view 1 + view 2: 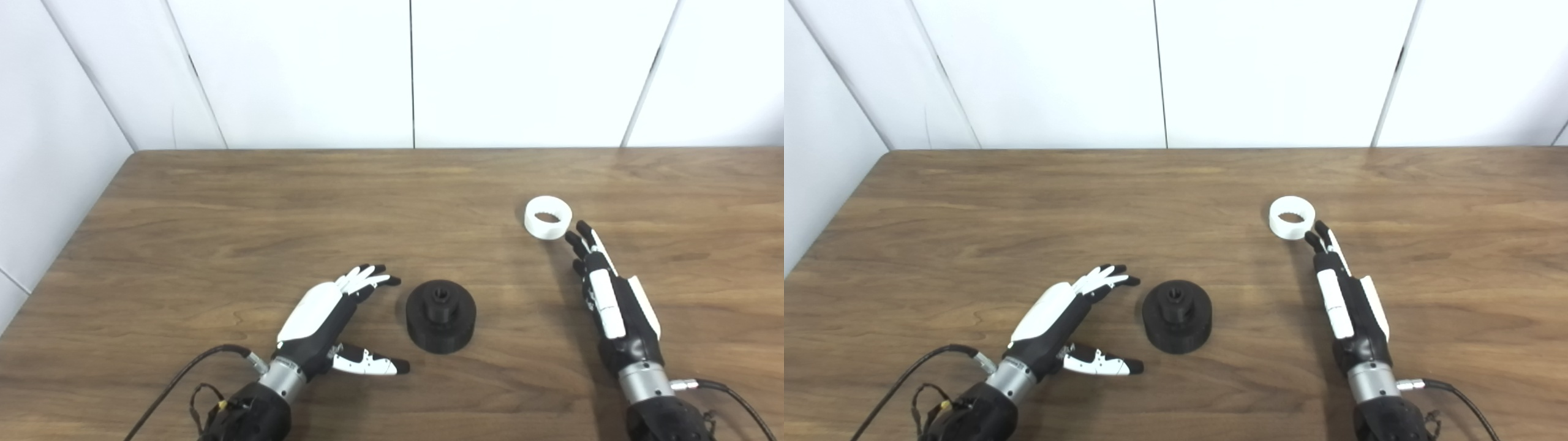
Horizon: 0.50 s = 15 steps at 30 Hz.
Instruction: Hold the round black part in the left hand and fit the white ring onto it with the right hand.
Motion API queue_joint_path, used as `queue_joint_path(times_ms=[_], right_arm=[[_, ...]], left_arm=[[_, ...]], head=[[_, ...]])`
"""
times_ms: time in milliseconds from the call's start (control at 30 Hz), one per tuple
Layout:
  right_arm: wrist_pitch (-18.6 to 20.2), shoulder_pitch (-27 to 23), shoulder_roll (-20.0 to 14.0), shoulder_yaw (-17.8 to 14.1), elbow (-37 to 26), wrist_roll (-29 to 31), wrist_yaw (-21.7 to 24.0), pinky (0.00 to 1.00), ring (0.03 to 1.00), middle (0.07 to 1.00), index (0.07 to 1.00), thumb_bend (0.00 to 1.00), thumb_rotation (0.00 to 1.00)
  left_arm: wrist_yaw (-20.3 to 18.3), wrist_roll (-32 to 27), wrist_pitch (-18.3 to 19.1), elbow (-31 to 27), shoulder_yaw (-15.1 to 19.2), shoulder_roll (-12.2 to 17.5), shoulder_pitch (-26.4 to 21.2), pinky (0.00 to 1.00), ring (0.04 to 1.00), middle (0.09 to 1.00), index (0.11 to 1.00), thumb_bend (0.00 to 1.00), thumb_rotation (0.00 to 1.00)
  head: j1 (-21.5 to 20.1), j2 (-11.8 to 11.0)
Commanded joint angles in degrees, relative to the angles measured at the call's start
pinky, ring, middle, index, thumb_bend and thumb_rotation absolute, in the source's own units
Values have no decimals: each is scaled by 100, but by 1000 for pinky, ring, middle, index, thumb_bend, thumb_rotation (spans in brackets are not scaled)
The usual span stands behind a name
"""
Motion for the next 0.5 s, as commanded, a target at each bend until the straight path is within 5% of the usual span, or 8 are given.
queue_joint_path(times_ms=[0, 467], right_arm=[[-25, 124, -16, 35, -65, 3, 7, 1000, 1000, 945, 981, 647, 1000], [-9, 200, 28, 42, -117, -56, -44, 1000, 1000, 935, 982, 639, 1000]], left_arm=[[1, 60, 26, 1, 50, 81, -134, 965, 1000, 966, 838, 1000, 326], [57, 43, -54, 450, -62, -16, -464, 943, 1000, 953, 816, 1000, 335]], head=[[-5, 8], [-35, 45]])
